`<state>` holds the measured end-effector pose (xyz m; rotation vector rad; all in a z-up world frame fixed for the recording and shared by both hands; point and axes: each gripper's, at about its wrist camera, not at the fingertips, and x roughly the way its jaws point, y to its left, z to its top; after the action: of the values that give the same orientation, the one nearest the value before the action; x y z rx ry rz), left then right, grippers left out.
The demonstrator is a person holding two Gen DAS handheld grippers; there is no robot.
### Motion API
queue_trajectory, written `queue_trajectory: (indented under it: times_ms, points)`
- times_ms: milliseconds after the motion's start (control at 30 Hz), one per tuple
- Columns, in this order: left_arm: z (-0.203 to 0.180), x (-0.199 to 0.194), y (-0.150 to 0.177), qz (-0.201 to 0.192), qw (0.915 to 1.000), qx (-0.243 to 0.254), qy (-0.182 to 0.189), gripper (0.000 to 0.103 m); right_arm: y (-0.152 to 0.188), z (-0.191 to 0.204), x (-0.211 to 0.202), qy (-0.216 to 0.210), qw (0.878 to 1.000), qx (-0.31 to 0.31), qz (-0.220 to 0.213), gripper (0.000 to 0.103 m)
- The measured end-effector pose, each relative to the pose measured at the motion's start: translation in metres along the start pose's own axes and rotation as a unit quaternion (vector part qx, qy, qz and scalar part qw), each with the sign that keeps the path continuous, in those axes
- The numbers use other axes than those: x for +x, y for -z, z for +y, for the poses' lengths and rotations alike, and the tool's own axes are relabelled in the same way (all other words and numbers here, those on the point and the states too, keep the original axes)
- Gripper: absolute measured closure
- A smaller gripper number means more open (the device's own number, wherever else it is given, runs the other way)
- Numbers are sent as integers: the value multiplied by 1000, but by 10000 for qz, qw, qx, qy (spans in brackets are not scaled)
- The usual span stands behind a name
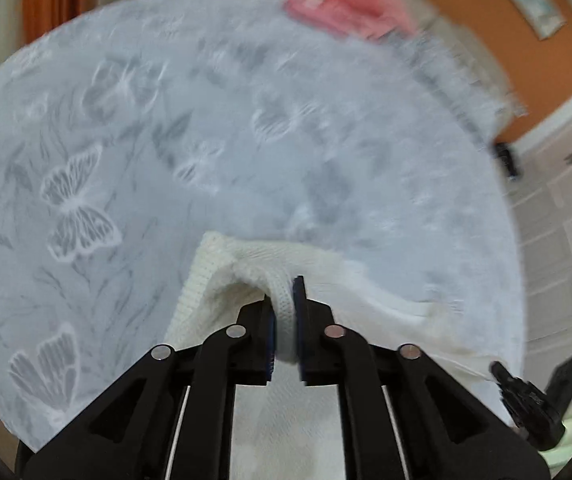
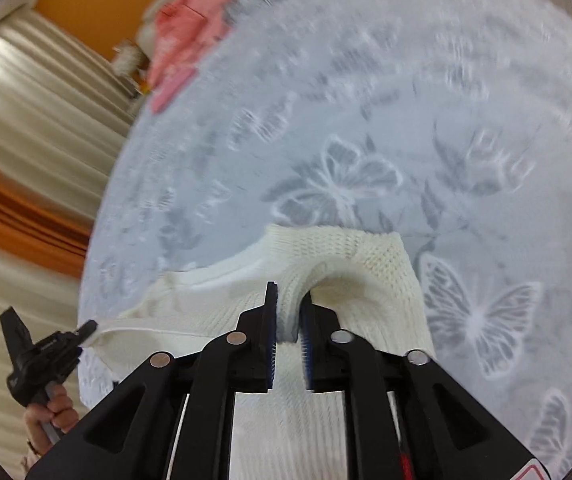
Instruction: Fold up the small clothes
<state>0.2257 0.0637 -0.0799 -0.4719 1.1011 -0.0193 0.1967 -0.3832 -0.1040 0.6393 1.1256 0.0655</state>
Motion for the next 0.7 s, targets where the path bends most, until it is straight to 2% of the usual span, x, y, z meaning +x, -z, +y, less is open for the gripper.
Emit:
queue_trajectory:
  times_ms: [33,67,100,133,167,200,267,300,400,433,467,500,533,567,667,700]
  points:
    - [2,11,1,23,9999,-16,-165,88,-1,-4,4,63,9999,84,15,84]
    - [4,18,1,22,9995,-15,-302,77,-3,-8,4,-27,9998,209,-24,82]
    - [6,19,0,-41,9993,15,-361,71,-3,-11,-3,-133,9994,274,-167,73]
    - [9,16,-2,-140,9993,41,-333,61,-3,-12,-14,-188,9988,281,-366,63]
    - [12,6,-1,-311,9992,57,-244,52,0,-12,-29,-233,9975,226,-628,58]
    - [14,-6,2,-456,9987,109,-196,47,6,-12,-42,-317,9960,149,-817,51]
    - [18,-24,13,-586,9973,403,-171,34,24,-10,-54,-312,9956,-120,-874,47]
    - [18,-26,19,-578,9968,522,-184,33,30,-9,-50,-208,9963,-247,-792,47]
    - [21,-13,42,-296,9954,831,-381,33,46,-10,-15,324,9973,-612,-236,47]
    - [23,-3,51,-150,9945,899,-519,35,52,-12,-2,469,9968,-637,-78,51]
    - [24,3,56,-68,9941,903,-597,45,56,-13,7,514,9966,-647,-8,58]
    - [27,9,60,32,9936,900,-684,53,58,-14,12,535,9963,-673,2,92]
    - [30,14,64,121,9929,894,-779,72,60,-15,13,568,9961,-669,26,95]
    - [35,17,65,152,9924,867,-856,78,60,-20,10,624,9964,-569,0,95]
    - [51,15,58,186,9947,644,-781,84,50,-46,-10,912,9948,-233,-379,96]
    - [54,17,56,220,9944,637,-810,84,48,-61,-7,972,9948,-54,-285,96]
